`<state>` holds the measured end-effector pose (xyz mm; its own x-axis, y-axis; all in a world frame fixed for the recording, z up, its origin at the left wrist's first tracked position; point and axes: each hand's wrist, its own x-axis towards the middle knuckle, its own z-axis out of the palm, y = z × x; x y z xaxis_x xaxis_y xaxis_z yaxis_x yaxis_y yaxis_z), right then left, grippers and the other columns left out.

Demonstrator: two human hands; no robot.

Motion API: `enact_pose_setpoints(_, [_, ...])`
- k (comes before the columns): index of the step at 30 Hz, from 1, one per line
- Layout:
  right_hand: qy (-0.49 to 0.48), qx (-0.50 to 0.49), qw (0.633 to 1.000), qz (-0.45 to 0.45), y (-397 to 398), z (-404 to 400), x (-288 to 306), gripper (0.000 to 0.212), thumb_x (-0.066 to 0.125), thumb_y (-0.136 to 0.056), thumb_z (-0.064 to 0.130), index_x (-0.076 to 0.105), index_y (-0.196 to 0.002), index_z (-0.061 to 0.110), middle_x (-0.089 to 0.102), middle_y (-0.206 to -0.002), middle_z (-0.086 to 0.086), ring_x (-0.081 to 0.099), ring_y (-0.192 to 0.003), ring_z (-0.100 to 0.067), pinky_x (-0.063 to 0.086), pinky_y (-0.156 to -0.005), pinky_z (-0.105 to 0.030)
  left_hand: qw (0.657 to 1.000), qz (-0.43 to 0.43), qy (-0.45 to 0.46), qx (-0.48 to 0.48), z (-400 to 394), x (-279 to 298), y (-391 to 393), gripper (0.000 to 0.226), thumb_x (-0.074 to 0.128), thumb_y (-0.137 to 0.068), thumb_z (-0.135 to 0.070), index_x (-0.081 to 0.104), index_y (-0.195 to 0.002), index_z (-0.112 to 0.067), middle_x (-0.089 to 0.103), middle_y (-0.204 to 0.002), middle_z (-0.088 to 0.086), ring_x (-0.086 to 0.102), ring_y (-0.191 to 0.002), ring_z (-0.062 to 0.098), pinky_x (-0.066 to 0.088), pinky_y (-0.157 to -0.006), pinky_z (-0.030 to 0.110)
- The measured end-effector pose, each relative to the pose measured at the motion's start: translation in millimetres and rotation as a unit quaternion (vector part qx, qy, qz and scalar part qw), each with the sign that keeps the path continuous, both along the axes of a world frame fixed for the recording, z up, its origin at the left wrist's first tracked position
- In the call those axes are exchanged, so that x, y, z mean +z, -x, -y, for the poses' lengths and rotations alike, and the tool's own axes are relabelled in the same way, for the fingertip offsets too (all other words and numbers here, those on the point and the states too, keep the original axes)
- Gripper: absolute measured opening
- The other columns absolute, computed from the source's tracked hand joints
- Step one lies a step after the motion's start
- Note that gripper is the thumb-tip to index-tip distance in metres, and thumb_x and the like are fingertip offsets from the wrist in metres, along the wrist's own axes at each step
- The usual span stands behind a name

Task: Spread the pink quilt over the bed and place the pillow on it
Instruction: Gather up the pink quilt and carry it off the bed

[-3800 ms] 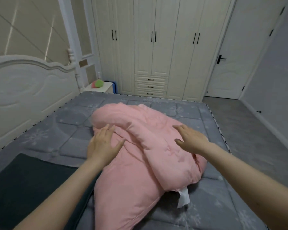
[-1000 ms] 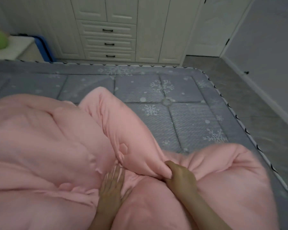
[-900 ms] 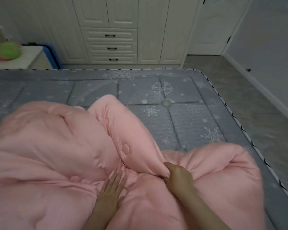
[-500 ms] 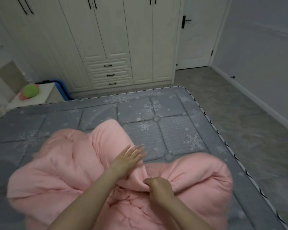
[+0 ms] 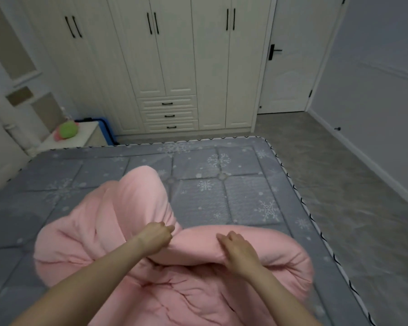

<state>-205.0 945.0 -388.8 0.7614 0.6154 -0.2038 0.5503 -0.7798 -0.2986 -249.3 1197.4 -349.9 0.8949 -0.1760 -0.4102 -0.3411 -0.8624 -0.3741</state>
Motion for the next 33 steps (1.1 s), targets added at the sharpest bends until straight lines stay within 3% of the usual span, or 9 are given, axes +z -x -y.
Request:
enact_pose_setpoints(3, [0.093, -0.023, 0.995, 0.013, -19.3, 15.1, 0.6, 0.101, 0.071, -0.068, 0.046, 0.013, -0.148, 0.024, 0.018, -0.151, -0.010, 0.022, -0.139, -0.029, 0.021, -0.113, -0.041, 1.000, 0.022, 0.002, 0.004, -9.4, 9.1, 13.3, 0.016, 0.051, -0.087, -0.013, 0.065, -0.089, -0.008, 0.058, -0.103, 0.009, 0.062, -0.091, 0.032, 0.042, -0.062, 0.036])
enact_pose_setpoints(4, [0.116, -0.019, 0.993, 0.009, -23.9, 16.6, 1.5, 0.108, 0.074, -0.066, 0.047, 0.007, -0.149, 0.025, 0.009, -0.156, -0.009, 0.012, -0.143, -0.029, 0.011, -0.116, -0.044, 1.000, 0.028, -0.001, -0.002, -11.4, 14.6, 19.3, 0.008, 0.067, -0.076, -0.021, 0.067, -0.073, -0.014, 0.061, -0.087, 0.003, 0.065, -0.075, 0.026, 0.043, -0.053, 0.030])
enact_pose_setpoints(5, [0.138, -0.010, 0.990, 0.010, -28.1, 15.5, 1.6, 0.113, 0.075, -0.065, 0.047, 0.003, -0.149, 0.025, 0.004, -0.157, -0.009, 0.005, -0.145, -0.030, 0.004, -0.117, -0.047, 1.000, 0.026, 0.001, 0.000, -15.3, 16.0, 24.5, 0.022, 0.082, -0.053, -0.028, 0.063, -0.055, -0.017, 0.058, -0.068, -0.003, 0.062, -0.055, 0.019, 0.038, -0.040, 0.022])
enact_pose_setpoints(8, [0.181, 0.026, 0.982, 0.040, -35.9, 5.7, 1.4, 0.118, 0.076, -0.063, 0.045, -0.001, -0.149, 0.022, 0.010, -0.156, -0.011, 0.006, -0.145, -0.031, -0.001, -0.115, -0.051, 0.996, 0.063, 0.039, 0.053, -31.7, 14.6, 45.4, 0.043, 0.086, -0.012, -0.028, 0.050, -0.033, -0.017, 0.047, -0.045, -0.008, 0.048, -0.033, 0.012, 0.017, -0.032, 0.011])
enact_pose_setpoints(11, [0.187, 0.040, 0.980, 0.054, -42.4, -13.8, 3.1, 0.103, 0.070, -0.066, 0.047, 0.013, -0.147, 0.019, 0.035, -0.144, -0.010, 0.032, -0.137, -0.028, 0.015, -0.114, -0.049, 0.989, 0.117, 0.053, 0.069, -36.2, 14.8, 73.9, 0.043, 0.085, -0.010, -0.023, 0.050, -0.033, -0.017, 0.047, -0.045, -0.008, 0.047, -0.034, 0.012, 0.017, -0.030, 0.012])
enact_pose_setpoints(13, [0.178, 0.044, 0.982, 0.055, -44.5, -26.1, 4.9, 0.072, 0.065, -0.073, 0.046, 0.036, -0.134, 0.020, 0.052, -0.132, -0.006, 0.050, -0.123, -0.025, 0.035, -0.103, -0.039, 0.986, 0.115, 0.069, 0.103, -42.5, 13.4, 80.7, 0.042, 0.085, -0.010, -0.022, 0.051, -0.034, -0.017, 0.047, -0.046, -0.007, 0.048, -0.035, 0.013, 0.020, -0.029, 0.014])
enact_pose_setpoints(16, [0.174, 0.039, 0.982, 0.069, -38.8, -48.1, 10.5, 0.039, 0.051, -0.086, 0.036, 0.050, -0.122, 0.022, 0.060, -0.126, -0.005, 0.057, -0.116, -0.024, 0.045, -0.092, -0.033, 0.978, 0.132, 0.101, 0.127, -63.3, 6.9, 84.8, 0.040, 0.084, -0.012, -0.019, 0.051, -0.035, -0.016, 0.048, -0.045, -0.006, 0.049, -0.035, 0.014, 0.023, -0.028, 0.014])
enact_pose_setpoints(25, [0.236, -0.023, 0.963, 0.124, 26.2, -92.3, 26.3, 0.035, 0.045, -0.088, 0.038, 0.052, -0.120, 0.024, 0.063, -0.121, -0.003, 0.060, -0.112, -0.025, 0.047, -0.088, -0.033, 0.967, 0.156, 0.182, 0.090, -137.9, -21.4, 105.4, 0.039, 0.082, -0.013, -0.025, 0.054, -0.039, -0.016, 0.052, -0.048, -0.005, 0.053, -0.038, 0.014, 0.027, -0.031, 0.012])
enact_pose_setpoints(33, [0.247, -0.087, 0.960, 0.097, 102.4, -130.1, 17.9, 0.035, 0.038, -0.095, 0.032, 0.048, -0.124, 0.016, 0.060, -0.121, -0.007, 0.058, -0.113, -0.026, 0.045, -0.086, -0.034, 0.955, 0.143, 0.244, 0.092, -188.9, -52.8, 94.2, 0.041, 0.083, -0.010, -0.022, 0.055, -0.039, -0.022, 0.051, -0.046, -0.003, 0.052, -0.034, 0.017, 0.031, -0.029, 0.013])
